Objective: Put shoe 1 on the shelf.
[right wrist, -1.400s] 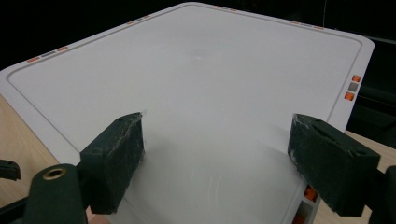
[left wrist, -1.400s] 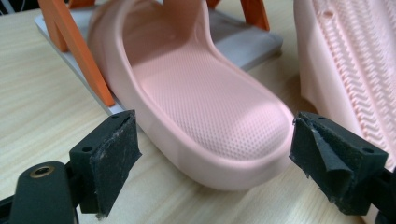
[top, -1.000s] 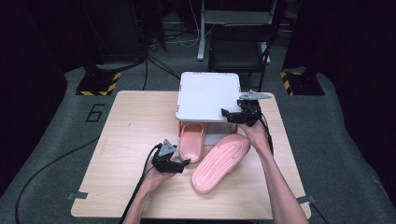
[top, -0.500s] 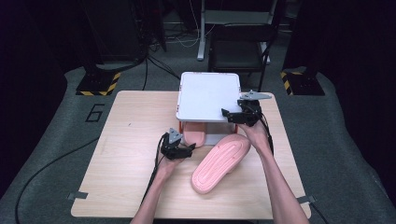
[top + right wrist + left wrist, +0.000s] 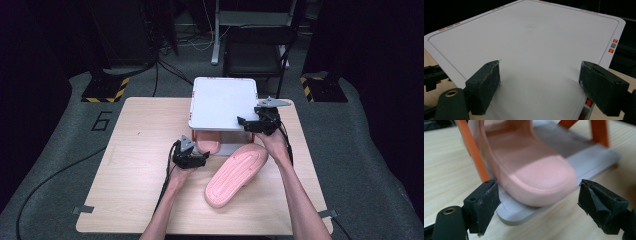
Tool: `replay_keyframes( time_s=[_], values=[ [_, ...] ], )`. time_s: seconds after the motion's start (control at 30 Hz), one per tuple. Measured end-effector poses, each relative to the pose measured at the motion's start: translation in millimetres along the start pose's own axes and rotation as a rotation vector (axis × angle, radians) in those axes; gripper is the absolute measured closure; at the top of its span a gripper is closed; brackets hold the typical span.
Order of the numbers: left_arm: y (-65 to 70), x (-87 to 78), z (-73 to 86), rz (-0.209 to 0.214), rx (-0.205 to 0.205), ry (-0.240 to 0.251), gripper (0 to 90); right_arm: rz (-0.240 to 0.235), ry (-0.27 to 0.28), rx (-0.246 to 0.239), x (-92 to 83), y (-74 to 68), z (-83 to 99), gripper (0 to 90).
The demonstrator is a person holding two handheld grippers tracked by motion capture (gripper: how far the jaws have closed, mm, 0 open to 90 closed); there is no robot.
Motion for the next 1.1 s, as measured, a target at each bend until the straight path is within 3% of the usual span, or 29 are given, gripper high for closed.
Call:
replay_keyframes(
  time_s=[0.1,0.2,0.23,0.33,0.37,0.47,0.57,0.7,0.73,0.83,0.97,1.1],
  values=[
    [0.6,-20.3,-5.8,0.038,0.011,0.051,15.5,-0.003,0.005,-0.003,-0.3,0.2,0.3,16.9],
    [-3.1,-46.6,-11.2,0.072,-0.012,0.111,15.5,-0.003,0.007,0.002,-0.4,-0.2,0.4,17.0],
    [-5.7,-61.5,-13.2,0.102,-0.029,0.141,15.5,-0.003,0.009,-0.002,-0.4,-0.1,0.4,17.0],
    [-12.2,-87.5,-13.8,0.131,-0.053,0.18,15.7,-0.002,0.012,0.002,-0.2,-0.8,0.6,17.0],
    [-18.6,-99.5,-13.7,0.124,-0.045,0.204,16.0,-0.002,0.014,0.006,-0.2,-1.0,0.6,17.0],
    [-29.1,-127.1,-10.0,0.104,-0.081,0.243,16.1,0.008,0.031,0.006,0.4,-0.4,-1.0,18.5],
    [-40.1,-149.7,0.5,0.061,-0.052,0.228,16.3,0.026,0.064,0.02,-5.1,2.1,-2.4,19.6],
    [-56.3,-172.0,16.9,0.006,-0.04,0.187,16.5,0.043,0.17,0.028,-38.6,-0.4,-7.5,19.2],
    [-59.2,-175.0,19.3,-0.003,-0.041,0.187,16.6,0.056,0.201,0.006,-51.1,-0.9,-7.8,19.2],
    [-69.6,-185.3,27.9,-0.032,-0.059,0.18,17.5,0.077,0.226,-0.015,-79.3,-1.3,0.1,18.9],
    [-78.2,-191.8,35.7,-0.065,-0.107,0.187,18.7,0.112,0.198,-0.01,-105.2,2.8,22.4,18.6],
    [-83.0,-194.1,34.8,-0.082,-0.117,0.192,19.1,0.119,0.181,0.016,-121.2,1.2,48.8,18.7]
  ],
)
Point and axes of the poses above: each handheld gripper's, and its own axes: x roughly forward along the jaws, z roughly out of its underside, y roughly to its right, the point moved 10 cm from there along x, roughly forward along the jaws, and after that the axes turned 2 degrees about x, right-handed, at the moved point
